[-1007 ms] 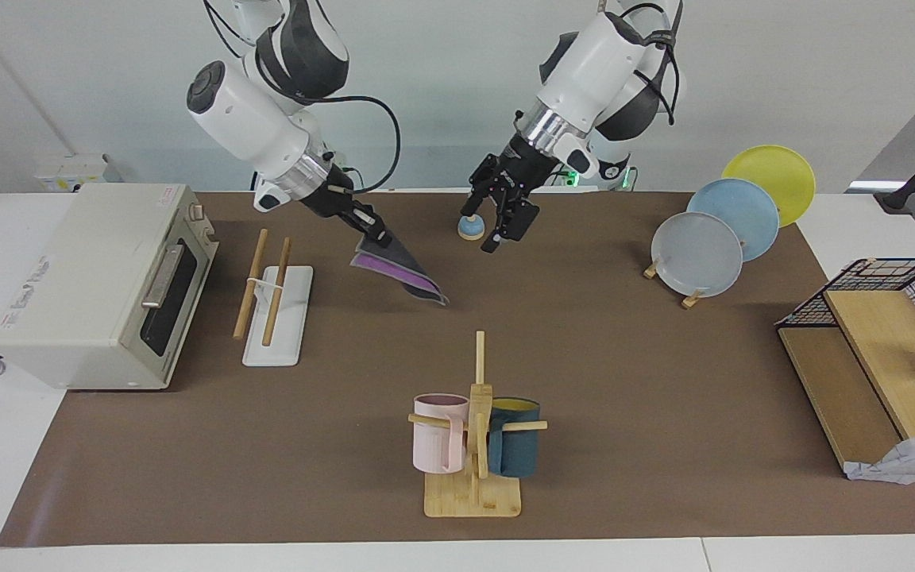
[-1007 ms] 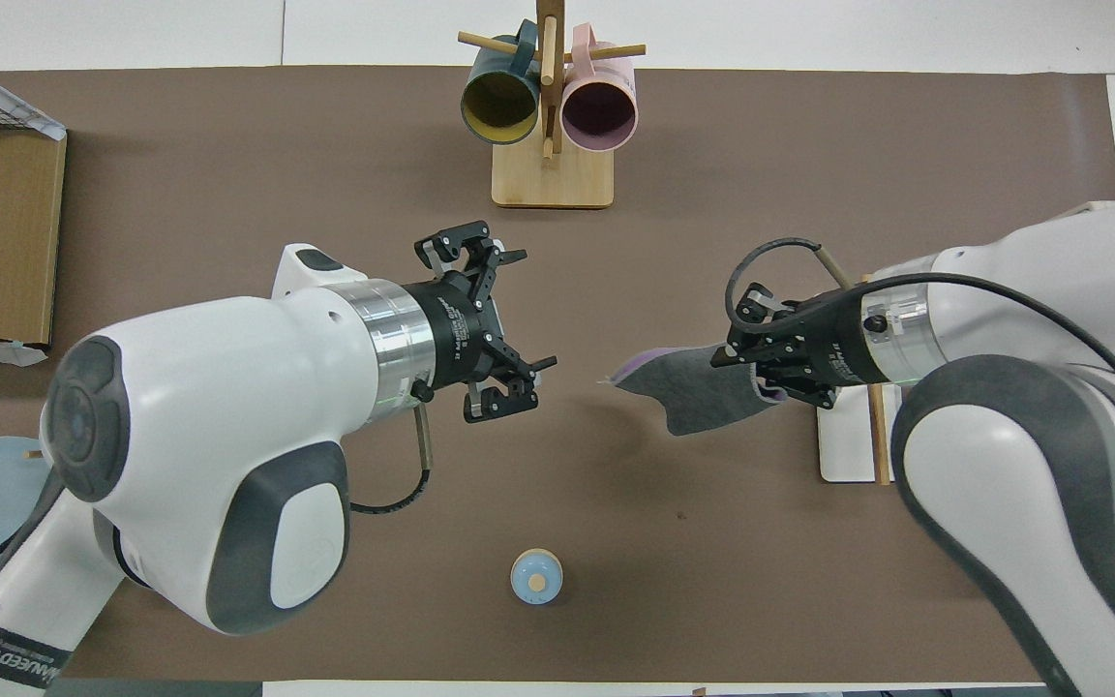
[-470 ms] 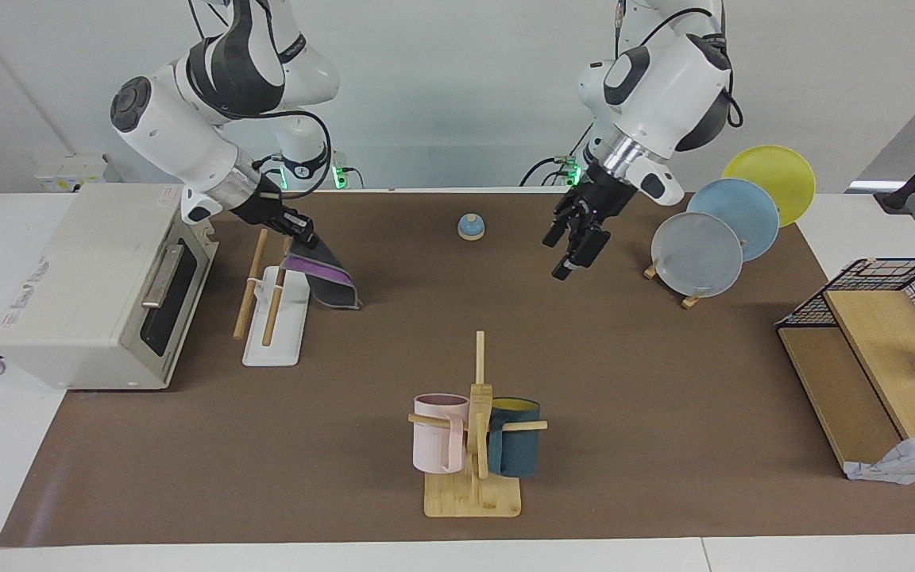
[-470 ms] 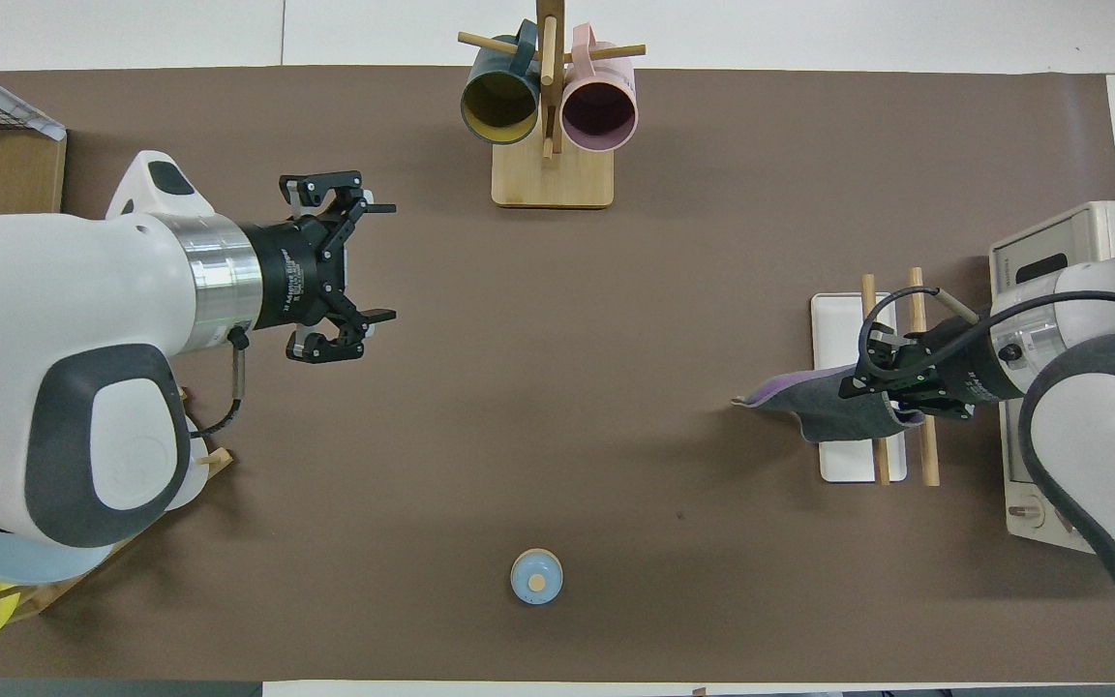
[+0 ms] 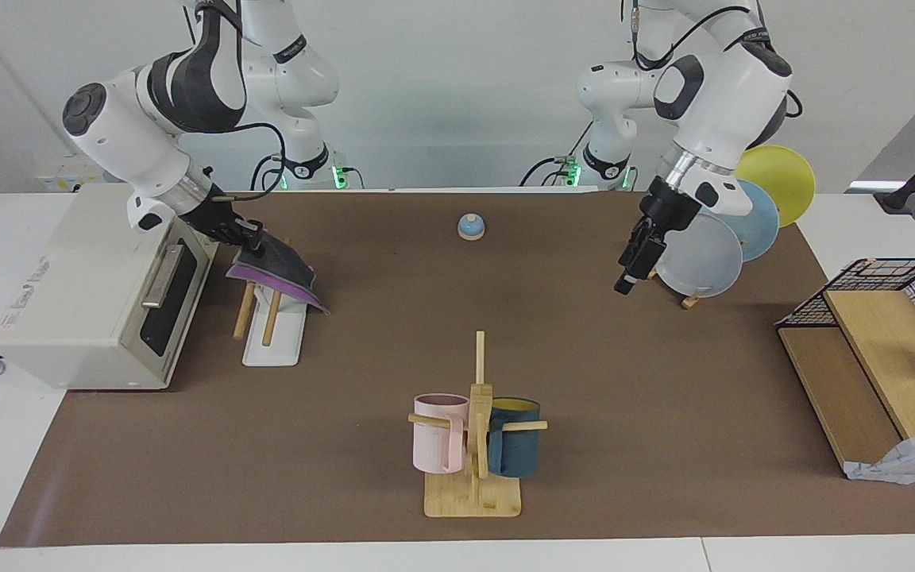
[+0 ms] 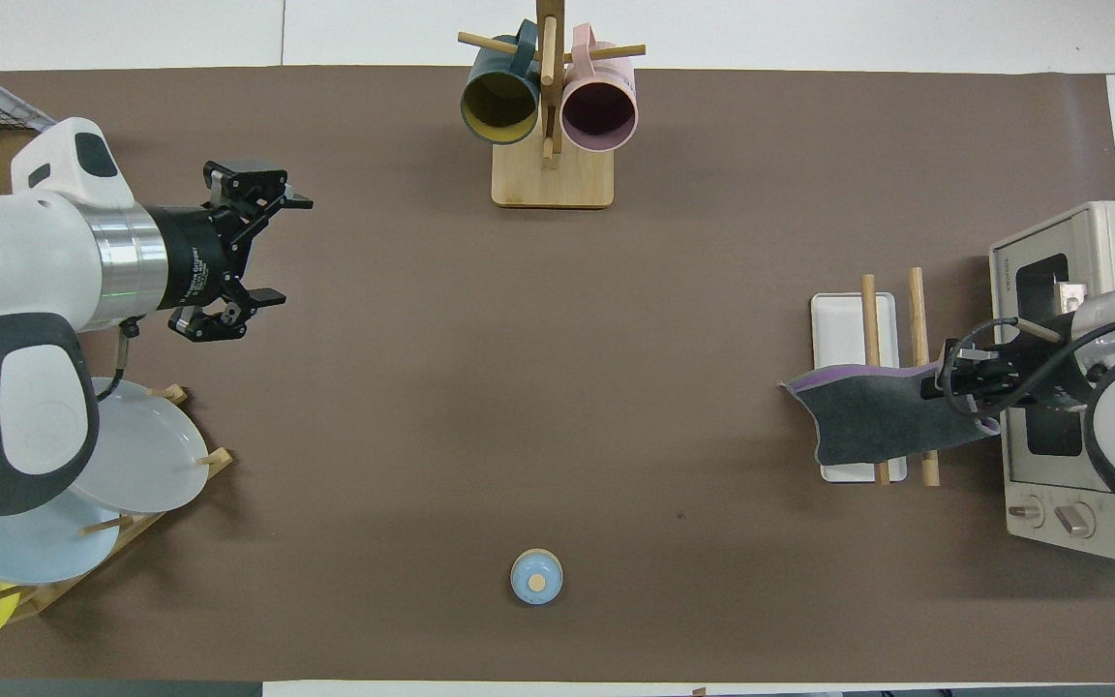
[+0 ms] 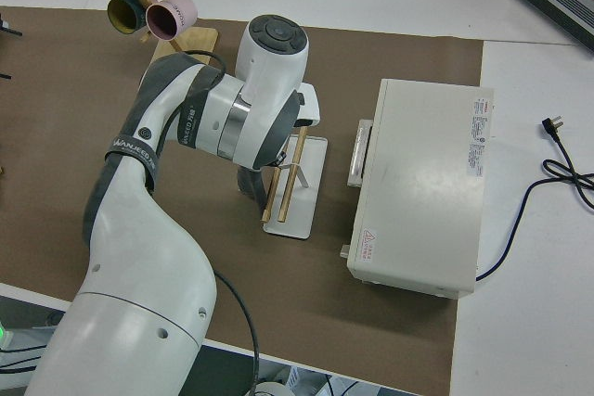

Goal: Fold towel and hang on rack

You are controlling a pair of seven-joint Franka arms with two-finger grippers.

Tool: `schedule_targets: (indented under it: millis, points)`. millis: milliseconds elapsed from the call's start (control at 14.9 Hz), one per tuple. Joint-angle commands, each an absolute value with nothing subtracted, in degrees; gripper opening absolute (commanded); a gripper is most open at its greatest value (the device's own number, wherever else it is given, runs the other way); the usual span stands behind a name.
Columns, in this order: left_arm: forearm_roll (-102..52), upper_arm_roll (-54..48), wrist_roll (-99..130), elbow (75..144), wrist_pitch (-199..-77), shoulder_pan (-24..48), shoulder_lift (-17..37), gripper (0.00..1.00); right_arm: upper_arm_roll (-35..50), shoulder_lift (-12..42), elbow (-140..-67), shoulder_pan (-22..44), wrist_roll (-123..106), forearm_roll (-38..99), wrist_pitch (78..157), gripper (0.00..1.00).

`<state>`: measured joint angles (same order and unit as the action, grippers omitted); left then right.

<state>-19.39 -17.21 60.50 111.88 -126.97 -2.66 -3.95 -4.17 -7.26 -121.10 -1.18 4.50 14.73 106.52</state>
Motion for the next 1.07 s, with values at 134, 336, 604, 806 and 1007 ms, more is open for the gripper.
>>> schedule_targets:
  millis: [134, 336, 604, 806, 1007]
  points:
    - [-12.0, -12.9, 40.0, 110.5, -118.1, -3.9, -4.8, 1.0, -3.4, -7.5, -121.7, -1.5, -6.0, 7.5, 109.8, 0.0]
    - [-6.1, -9.5, 26.5, 107.0, -109.5, -2.3, -4.5, 1.0, -3.5, -7.3, -121.6, -1.7, -11.4, 4.6, 111.7, 0.0]
    - [-2.3, -7.6, 13.6, 98.8, -95.3, -1.1, -2.5, 1.0, -3.5, -7.6, -122.2, -2.1, -12.9, 1.4, 111.4, 0.0]
    - [0.2, -4.9, 5.9, 93.4, -86.8, 1.3, -2.2, 1.0, -3.5, -7.8, -122.5, -2.5, -13.4, 1.4, 111.3, 0.0]
    - [1.0, -3.8, 1.7, 91.6, -82.5, 2.5, -2.3, 1.0, -3.5, -8.1, -123.2, -2.5, -13.4, 1.4, 110.6, 0.0]
